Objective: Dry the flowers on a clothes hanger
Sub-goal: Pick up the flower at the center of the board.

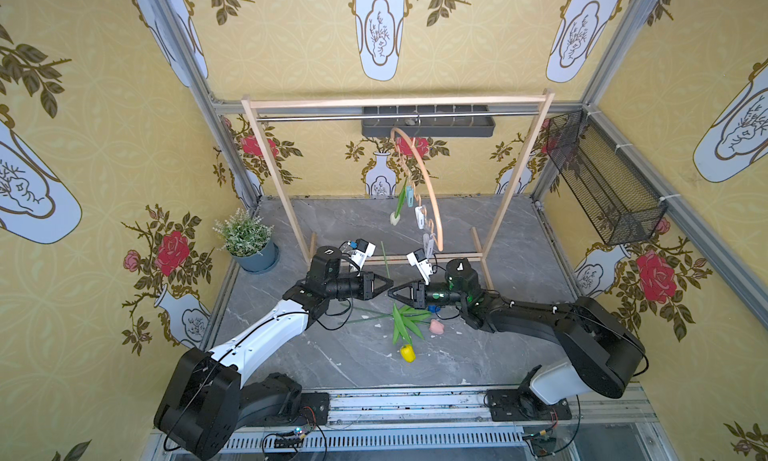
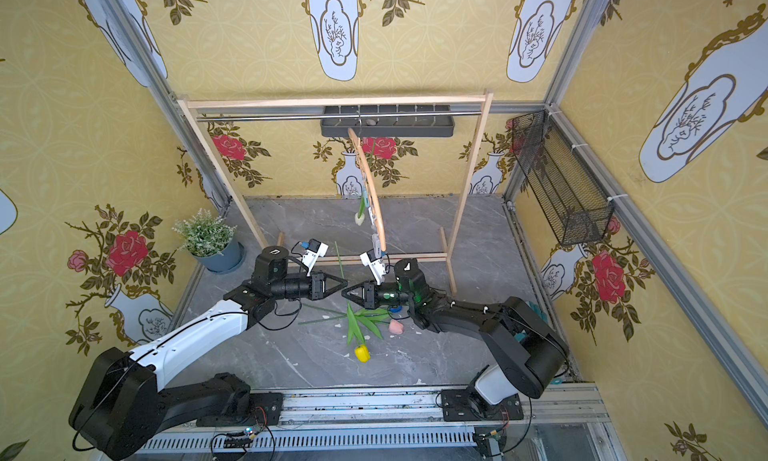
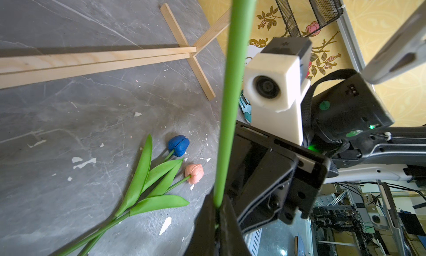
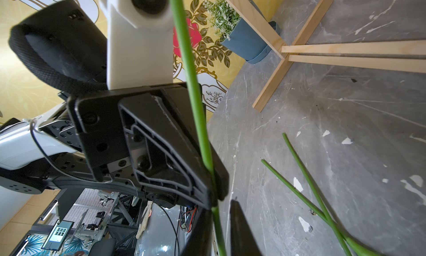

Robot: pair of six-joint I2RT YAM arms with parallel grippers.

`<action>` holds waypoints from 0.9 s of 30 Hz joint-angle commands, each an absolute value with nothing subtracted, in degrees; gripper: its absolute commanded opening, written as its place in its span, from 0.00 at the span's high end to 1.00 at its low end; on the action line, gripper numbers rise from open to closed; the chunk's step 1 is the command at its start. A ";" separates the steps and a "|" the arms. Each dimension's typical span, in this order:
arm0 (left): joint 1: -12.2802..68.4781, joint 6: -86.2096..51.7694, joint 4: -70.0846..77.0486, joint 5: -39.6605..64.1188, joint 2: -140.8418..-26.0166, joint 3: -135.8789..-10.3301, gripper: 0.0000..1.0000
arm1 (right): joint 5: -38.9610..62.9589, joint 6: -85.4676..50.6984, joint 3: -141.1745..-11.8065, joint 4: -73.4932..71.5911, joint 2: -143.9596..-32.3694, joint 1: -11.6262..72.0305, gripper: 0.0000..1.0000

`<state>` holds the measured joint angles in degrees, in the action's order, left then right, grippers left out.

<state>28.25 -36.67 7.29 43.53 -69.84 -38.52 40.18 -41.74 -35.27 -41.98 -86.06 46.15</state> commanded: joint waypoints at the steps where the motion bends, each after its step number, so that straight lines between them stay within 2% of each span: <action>1: 28.30 -36.12 9.06 44.39 -70.13 -38.31 1.00 | 39.64 -41.25 -35.09 -42.75 -85.52 46.19 0.80; 12: 28.30 -35.69 8.97 43.62 -69.80 -38.23 1.00 | 38.94 -40.94 -34.94 -42.44 -84.82 46.30 0.99; 16: 28.26 -35.61 8.25 41.60 -69.57 -38.72 1.00 | 38.50 -40.47 -34.58 -41.82 -84.30 46.66 1.00; 17: 28.25 -35.44 7.69 40.26 -69.44 -39.06 0.92 | 38.21 -40.27 -34.42 -41.39 -84.13 46.87 1.00; 18: 28.25 -35.33 6.97 38.59 -69.14 -39.59 0.79 | 37.98 -39.99 -34.34 -40.82 -83.98 47.13 1.00; 19: 28.26 -35.00 6.20 36.65 -68.76 -40.11 0.69 | 37.75 -39.76 -34.28 -40.26 -83.86 47.41 1.00; 20: 28.15 -34.66 5.30 34.26 -68.42 -40.77 0.64 | 37.47 -39.56 -34.07 -39.77 -83.77 47.47 1.00; 27: 27.19 -31.49 2.62 22.37 -68.06 -46.89 0.54 | 35.09 -38.73 -31.13 -34.99 -81.17 47.51 1.00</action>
<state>27.70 -33.95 3.73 29.58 -67.70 -45.19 36.88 -40.16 -31.92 -37.23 -82.43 47.57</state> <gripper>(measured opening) 0.453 0.061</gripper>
